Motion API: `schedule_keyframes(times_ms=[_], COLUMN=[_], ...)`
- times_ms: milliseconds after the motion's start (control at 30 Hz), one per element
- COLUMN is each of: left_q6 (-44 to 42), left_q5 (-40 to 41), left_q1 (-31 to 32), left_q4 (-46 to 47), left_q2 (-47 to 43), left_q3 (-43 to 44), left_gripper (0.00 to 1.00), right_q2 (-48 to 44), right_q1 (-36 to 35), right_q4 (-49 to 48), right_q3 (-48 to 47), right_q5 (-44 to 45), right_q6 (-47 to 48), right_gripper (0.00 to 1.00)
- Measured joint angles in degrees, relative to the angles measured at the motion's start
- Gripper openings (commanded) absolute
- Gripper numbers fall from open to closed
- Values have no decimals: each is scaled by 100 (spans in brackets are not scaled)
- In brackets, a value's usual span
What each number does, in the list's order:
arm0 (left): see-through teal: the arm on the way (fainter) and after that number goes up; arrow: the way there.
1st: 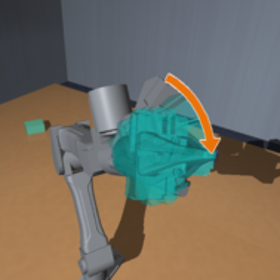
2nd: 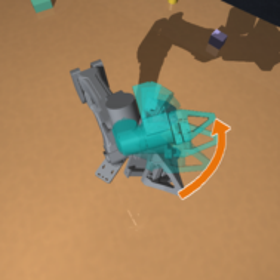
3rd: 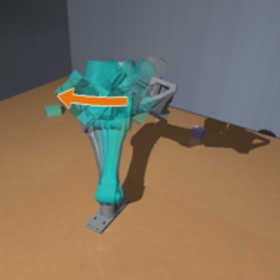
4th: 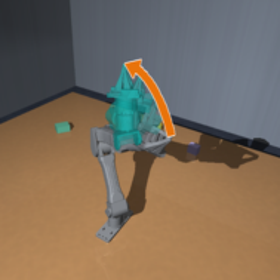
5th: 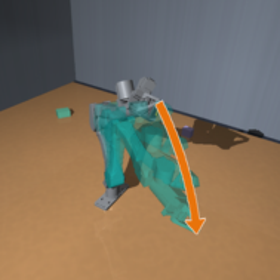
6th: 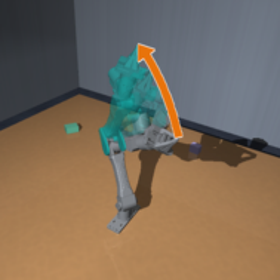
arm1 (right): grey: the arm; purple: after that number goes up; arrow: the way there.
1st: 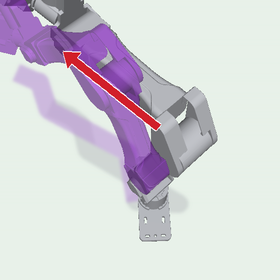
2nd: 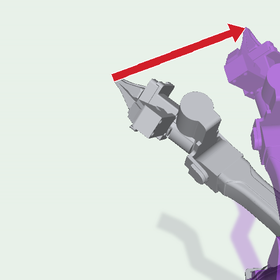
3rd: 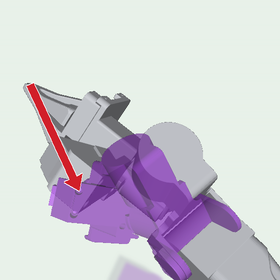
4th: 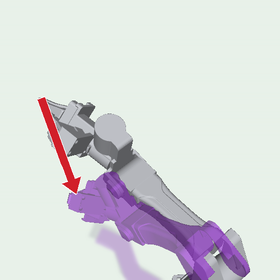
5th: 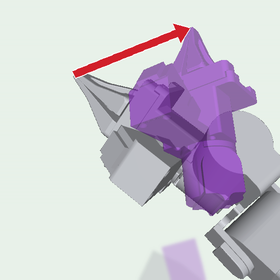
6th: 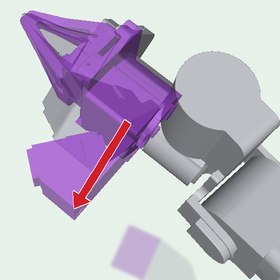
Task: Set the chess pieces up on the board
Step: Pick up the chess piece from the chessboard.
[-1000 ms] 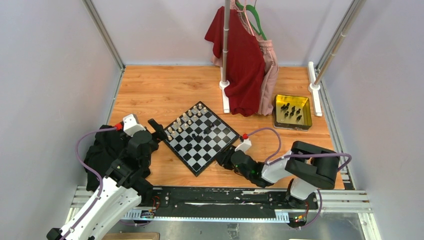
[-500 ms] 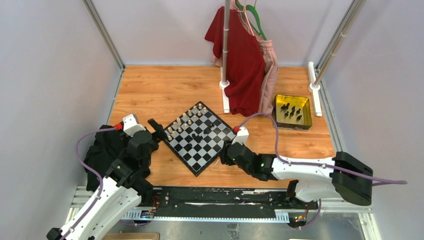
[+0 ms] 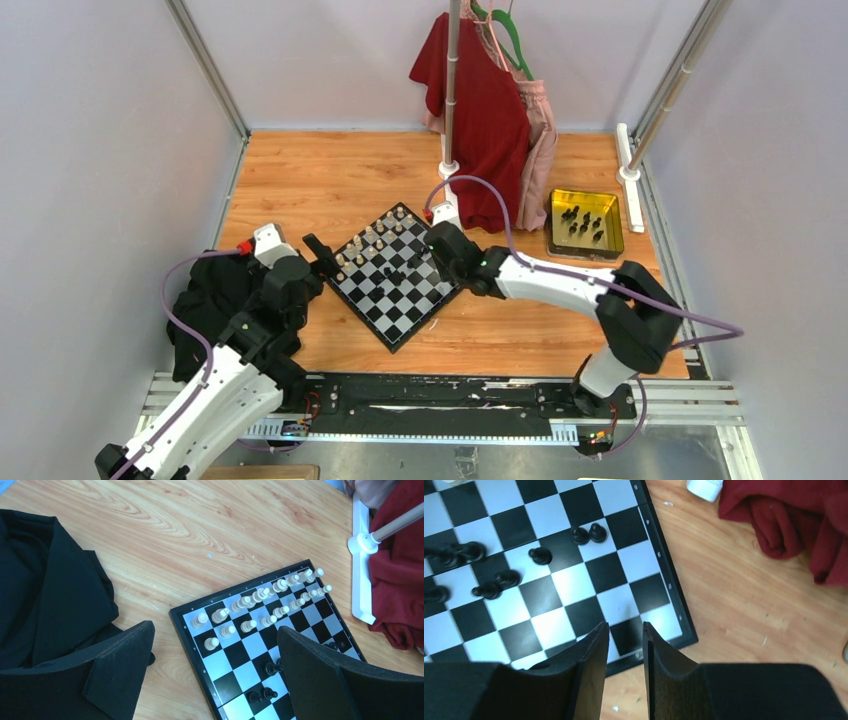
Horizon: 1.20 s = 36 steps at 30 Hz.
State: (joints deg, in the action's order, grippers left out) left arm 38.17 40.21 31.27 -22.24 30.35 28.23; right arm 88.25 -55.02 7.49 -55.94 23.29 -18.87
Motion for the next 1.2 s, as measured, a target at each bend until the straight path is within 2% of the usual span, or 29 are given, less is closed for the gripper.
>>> schedule_keyframes(times_ms=[333,1200], left_q6=[0,-2], left_q5=[-105,-142], left_q1=[0,0], left_q4=[205,608], left_q2=[94,522], left_q3=[-39,-90], left_gripper=[100,100], right_q2=[1233,2127], right_q1=[369,866], right_q4=[70,109], right_q3=[-1038,-1860], right_q5=[-667,-1526], right_q6=[750,1043], right_gripper=[35,35])
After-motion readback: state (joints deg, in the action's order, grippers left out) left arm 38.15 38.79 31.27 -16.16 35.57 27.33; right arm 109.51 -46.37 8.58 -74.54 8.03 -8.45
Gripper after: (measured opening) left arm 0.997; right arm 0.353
